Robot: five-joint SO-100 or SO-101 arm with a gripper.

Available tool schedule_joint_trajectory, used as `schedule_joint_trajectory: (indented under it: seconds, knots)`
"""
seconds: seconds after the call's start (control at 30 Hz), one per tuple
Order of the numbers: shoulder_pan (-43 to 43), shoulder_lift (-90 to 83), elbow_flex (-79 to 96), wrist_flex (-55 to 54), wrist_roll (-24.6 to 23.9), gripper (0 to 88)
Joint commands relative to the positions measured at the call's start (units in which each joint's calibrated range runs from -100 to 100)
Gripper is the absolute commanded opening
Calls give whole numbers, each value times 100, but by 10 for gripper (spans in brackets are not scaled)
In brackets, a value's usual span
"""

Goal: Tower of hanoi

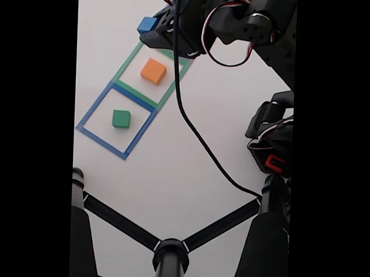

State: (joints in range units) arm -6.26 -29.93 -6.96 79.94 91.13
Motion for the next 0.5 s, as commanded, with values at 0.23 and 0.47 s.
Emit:
schedule_joint_trajectory:
  seconds: [0.23,0.47]
  knots:
    - [1751,-437,183,104,887,44]
    - [2338,-821,1128,-381,887,43]
